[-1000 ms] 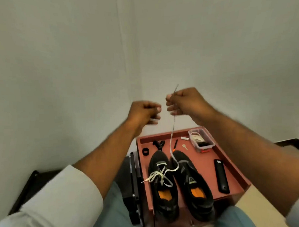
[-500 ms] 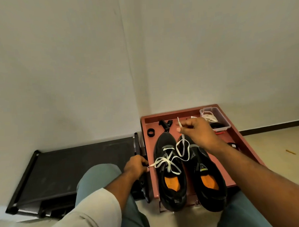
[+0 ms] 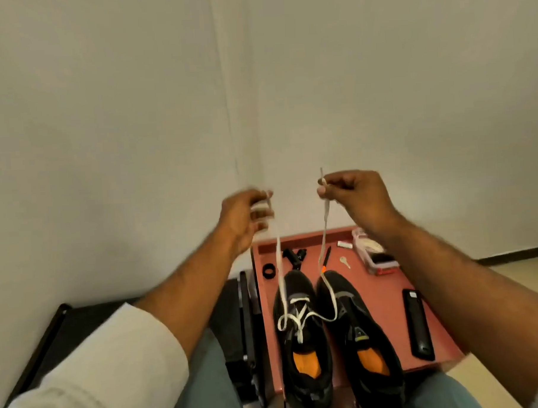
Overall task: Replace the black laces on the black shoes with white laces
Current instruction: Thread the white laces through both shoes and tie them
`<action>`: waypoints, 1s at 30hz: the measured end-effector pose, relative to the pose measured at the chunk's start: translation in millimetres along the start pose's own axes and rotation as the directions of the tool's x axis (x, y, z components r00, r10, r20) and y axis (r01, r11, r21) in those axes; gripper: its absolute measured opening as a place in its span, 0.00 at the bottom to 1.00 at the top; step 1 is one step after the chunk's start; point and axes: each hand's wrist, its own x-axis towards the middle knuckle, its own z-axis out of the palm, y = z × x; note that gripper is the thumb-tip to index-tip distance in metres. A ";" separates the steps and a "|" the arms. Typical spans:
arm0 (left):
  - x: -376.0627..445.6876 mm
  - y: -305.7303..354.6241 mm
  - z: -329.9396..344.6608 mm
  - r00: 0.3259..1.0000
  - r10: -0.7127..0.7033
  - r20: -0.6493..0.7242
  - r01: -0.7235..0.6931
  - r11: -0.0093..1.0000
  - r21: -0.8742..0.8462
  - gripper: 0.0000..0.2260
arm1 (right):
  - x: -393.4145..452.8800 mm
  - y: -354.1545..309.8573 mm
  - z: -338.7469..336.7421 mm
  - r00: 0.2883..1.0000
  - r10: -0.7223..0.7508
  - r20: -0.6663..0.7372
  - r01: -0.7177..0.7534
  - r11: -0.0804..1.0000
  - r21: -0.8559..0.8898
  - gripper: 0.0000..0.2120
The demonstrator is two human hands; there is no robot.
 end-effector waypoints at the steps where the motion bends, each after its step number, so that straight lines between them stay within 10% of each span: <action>1: -4.4 37.1 13.1 0.997 0.058 0.057 -0.054 0.995 -0.079 0.06 | 8.9 -22.1 -5.1 0.998 -0.049 -0.026 0.049 0.999 0.018 0.07; 11: -91.7 253.7 86.2 0.844 0.512 0.157 -0.521 0.853 0.021 0.05 | 41.2 -214.4 -63.8 0.943 -0.297 -0.148 0.308 0.949 0.064 0.01; 22: -123.4 260.8 94.1 0.777 0.556 0.294 -0.623 0.745 0.237 0.06 | 22.7 -270.9 -63.3 0.931 -0.343 -0.128 0.345 0.939 -0.004 0.01; 30: -119.8 262.5 98.2 0.705 0.692 0.154 -0.696 0.635 0.336 0.30 | 25.0 -283.4 -54.6 0.943 -0.305 -0.137 0.312 0.950 0.033 0.02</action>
